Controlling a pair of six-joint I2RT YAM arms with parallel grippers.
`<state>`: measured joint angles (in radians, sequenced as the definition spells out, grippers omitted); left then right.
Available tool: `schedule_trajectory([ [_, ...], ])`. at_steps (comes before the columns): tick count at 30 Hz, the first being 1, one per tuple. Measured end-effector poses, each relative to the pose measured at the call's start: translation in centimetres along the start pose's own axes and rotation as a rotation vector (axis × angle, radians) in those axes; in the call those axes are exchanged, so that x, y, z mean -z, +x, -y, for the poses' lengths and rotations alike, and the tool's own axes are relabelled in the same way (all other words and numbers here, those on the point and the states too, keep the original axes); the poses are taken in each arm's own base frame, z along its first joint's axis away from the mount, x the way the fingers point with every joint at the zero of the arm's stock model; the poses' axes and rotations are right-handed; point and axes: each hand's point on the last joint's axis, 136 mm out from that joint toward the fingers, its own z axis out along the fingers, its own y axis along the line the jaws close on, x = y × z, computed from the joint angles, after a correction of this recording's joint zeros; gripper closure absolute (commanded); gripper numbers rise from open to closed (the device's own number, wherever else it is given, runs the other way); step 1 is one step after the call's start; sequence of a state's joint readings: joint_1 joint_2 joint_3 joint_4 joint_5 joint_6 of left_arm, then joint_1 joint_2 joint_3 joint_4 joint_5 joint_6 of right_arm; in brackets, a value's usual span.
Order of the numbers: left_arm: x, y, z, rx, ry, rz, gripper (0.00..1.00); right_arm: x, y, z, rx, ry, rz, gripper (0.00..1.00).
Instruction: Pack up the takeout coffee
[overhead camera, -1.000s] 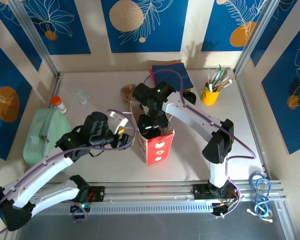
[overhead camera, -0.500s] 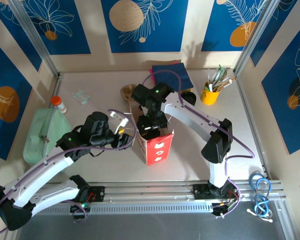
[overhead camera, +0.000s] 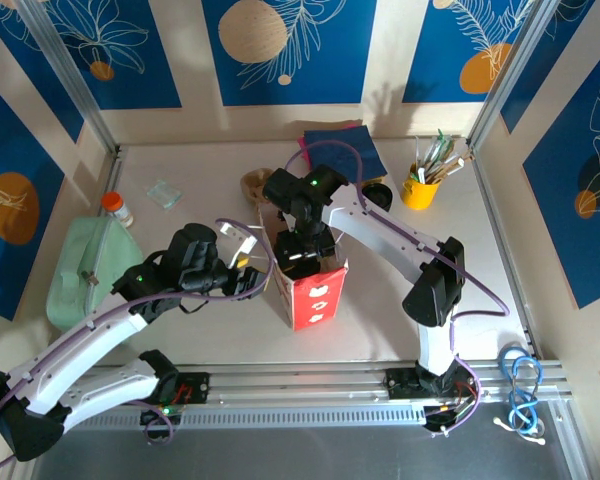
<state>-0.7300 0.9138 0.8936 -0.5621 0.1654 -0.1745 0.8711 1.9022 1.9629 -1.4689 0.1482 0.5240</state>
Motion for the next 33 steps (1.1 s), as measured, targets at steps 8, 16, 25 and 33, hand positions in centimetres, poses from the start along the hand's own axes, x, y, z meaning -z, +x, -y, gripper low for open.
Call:
schedule_trajectory([
  [8, 0.0, 0.0, -0.1, 0.000, -0.004, -0.001, 0.31, -0.3, 1.1, -0.1, -0.031, -0.001, -0.046, 0.49],
  [16, -0.1, 0.1, -0.2, 0.002, -0.011, -0.006, 0.31, -0.2, 2.1, -0.2, -0.050, -0.002, -0.087, 0.49],
  [25, -0.1, 0.1, -0.2, 0.002, -0.011, -0.006, 0.31, -0.3, 2.2, -0.1, -0.051, 0.001, -0.091, 0.49],
  [33, -0.1, 0.1, -0.2, 0.002, -0.011, -0.006, 0.31, -0.4, 2.3, -0.1, -0.049, 0.003, -0.094, 0.49],
])
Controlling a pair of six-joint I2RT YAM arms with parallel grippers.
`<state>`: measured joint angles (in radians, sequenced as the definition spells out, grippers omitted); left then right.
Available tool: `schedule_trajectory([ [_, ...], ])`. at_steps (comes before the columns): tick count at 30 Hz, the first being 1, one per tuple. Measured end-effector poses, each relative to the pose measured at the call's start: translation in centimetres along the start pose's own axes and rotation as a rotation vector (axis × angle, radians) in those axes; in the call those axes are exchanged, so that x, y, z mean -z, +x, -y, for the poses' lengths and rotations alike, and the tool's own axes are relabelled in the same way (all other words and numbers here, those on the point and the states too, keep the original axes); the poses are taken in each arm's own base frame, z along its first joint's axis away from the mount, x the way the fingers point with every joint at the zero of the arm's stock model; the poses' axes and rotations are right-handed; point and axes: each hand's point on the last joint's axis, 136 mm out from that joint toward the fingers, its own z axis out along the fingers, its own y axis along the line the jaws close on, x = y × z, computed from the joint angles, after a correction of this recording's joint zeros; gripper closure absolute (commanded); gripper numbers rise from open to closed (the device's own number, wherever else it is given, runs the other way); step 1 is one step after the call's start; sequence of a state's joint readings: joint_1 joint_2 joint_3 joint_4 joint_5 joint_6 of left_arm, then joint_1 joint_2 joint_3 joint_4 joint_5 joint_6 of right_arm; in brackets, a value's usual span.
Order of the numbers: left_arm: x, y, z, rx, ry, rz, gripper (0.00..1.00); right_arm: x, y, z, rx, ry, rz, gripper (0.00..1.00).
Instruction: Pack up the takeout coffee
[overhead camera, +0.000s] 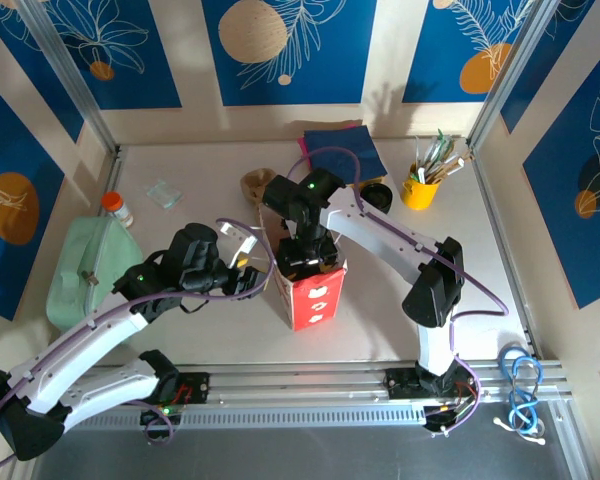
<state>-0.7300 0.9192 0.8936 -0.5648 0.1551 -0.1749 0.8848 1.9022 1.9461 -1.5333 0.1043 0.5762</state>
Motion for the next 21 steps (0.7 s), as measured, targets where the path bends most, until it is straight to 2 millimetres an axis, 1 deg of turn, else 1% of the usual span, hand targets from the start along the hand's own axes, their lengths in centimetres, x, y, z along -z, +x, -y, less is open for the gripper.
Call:
schedule_trajectory([
  [4, 0.00, 0.00, 0.00, 0.000, 0.000, 0.000, 0.31, -0.27, 0.14, 0.13, 0.000, 0.008, -0.008, 0.49],
  [11, 0.00, 0.00, 0.00, 0.000, 0.000, 0.000, 0.31, -0.34, 0.28, -0.16, 0.017, 0.014, -0.003, 0.49],
  [21, 0.00, 0.00, 0.00, 0.000, 0.000, 0.000, 0.31, -0.35, 0.21, -0.04, 0.020, 0.025, 0.003, 0.49],
])
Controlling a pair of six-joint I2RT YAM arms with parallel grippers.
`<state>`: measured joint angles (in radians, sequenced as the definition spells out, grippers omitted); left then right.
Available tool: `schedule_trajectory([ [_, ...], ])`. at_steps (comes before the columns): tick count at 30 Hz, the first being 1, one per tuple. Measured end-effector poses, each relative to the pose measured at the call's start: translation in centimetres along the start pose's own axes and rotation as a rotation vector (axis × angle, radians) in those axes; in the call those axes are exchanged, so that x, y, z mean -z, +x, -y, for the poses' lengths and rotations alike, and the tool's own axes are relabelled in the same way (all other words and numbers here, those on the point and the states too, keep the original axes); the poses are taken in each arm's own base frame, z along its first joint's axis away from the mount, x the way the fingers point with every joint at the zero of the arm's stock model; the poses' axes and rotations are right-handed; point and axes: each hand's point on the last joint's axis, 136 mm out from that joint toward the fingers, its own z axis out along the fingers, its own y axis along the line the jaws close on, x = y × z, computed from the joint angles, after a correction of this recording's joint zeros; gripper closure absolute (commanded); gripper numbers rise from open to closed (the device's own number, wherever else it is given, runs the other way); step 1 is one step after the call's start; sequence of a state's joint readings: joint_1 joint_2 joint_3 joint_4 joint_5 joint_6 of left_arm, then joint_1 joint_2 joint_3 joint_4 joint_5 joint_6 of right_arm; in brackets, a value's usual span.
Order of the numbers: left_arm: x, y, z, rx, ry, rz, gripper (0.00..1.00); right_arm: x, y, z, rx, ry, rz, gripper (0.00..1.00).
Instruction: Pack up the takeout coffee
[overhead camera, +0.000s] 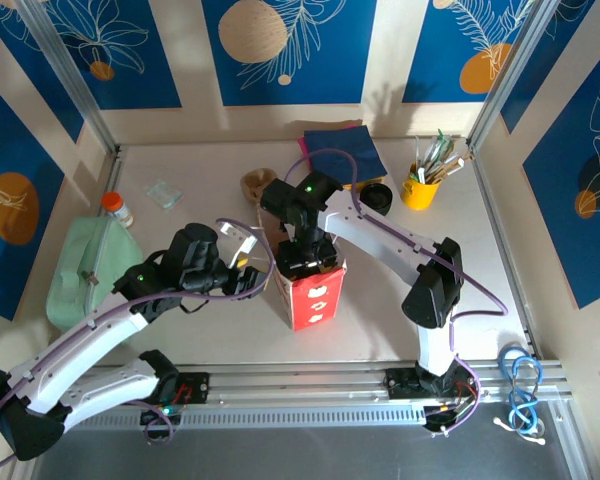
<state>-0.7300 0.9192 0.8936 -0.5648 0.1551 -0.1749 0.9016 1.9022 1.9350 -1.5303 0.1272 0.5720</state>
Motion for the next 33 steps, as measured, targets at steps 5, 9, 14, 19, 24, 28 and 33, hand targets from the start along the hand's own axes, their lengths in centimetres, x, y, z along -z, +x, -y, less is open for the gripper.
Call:
schedule_trajectory([
  [5, 0.00, 0.00, 0.00, 0.000, 0.000, 0.000, 0.31, 0.00, -0.01, 0.01, 0.000, 0.000, 0.000, 0.49],
  [9, 0.00, 0.00, 0.00, 0.000, 0.000, 0.000, 0.31, 0.00, 0.00, 0.02, 0.000, 0.000, 0.000, 0.49],
  [14, 0.00, 0.00, -0.01, 0.000, 0.000, 0.000, 0.31, 0.00, 0.02, 0.03, -0.001, 0.001, -0.001, 0.49],
  [19, 0.00, 0.00, 0.00, 0.000, 0.000, 0.000, 0.31, 0.00, 0.11, 0.16, -0.002, 0.007, -0.004, 0.49],
  [24, 0.00, 0.00, 0.00, 0.000, 0.000, 0.000, 0.31, 0.01, 0.25, 0.31, -0.003, 0.014, -0.009, 0.49],
  [28, 0.00, 0.00, 0.00, 0.000, 0.000, 0.000, 0.31, 0.02, 0.49, 0.47, -0.005, 0.020, -0.019, 0.49],
  [33, 0.00, 0.00, 0.00, 0.000, 0.000, 0.000, 0.31, 0.02, 0.47, 0.63, -0.006, 0.029, -0.017, 0.49],
])
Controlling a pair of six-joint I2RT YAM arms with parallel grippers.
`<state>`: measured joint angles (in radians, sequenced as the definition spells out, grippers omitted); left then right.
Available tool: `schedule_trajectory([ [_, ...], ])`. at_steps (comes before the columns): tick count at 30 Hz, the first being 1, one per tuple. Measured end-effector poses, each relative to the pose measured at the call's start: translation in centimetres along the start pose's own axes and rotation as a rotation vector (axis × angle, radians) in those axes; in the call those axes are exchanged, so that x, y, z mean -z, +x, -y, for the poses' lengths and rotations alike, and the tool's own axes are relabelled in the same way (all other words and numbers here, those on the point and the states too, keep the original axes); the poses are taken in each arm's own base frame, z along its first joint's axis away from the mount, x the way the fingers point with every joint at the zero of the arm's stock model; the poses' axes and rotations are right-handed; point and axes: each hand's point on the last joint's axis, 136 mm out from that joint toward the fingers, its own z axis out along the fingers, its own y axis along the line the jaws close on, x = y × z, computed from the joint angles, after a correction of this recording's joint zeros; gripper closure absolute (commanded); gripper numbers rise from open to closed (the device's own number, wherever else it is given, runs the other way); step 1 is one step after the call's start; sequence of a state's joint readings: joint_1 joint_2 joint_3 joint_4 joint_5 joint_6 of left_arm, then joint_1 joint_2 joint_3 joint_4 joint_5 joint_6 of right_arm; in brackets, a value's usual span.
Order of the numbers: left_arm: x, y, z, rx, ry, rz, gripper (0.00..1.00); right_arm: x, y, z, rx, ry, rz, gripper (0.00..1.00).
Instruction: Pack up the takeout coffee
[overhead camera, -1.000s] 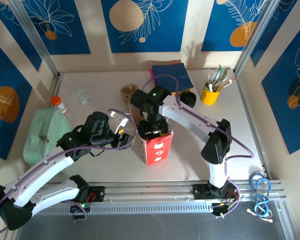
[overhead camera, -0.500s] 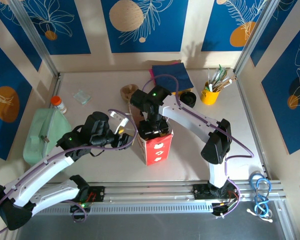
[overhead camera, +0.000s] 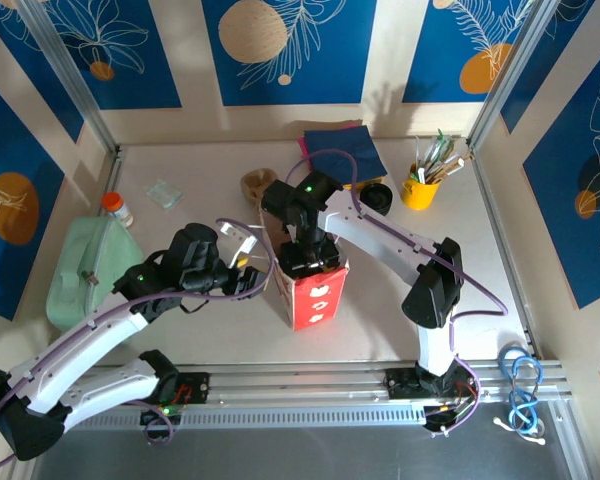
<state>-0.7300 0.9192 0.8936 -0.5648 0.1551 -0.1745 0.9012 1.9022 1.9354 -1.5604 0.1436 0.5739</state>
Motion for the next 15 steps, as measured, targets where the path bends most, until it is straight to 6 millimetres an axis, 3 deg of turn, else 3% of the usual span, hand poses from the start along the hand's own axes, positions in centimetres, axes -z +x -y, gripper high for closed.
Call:
schedule_trajectory([
  [15, 0.00, 0.01, -0.01, 0.000, 0.000, 0.000, 0.31, 0.37, -0.94, 0.43, 0.001, 0.038, 0.045, 0.49],
])
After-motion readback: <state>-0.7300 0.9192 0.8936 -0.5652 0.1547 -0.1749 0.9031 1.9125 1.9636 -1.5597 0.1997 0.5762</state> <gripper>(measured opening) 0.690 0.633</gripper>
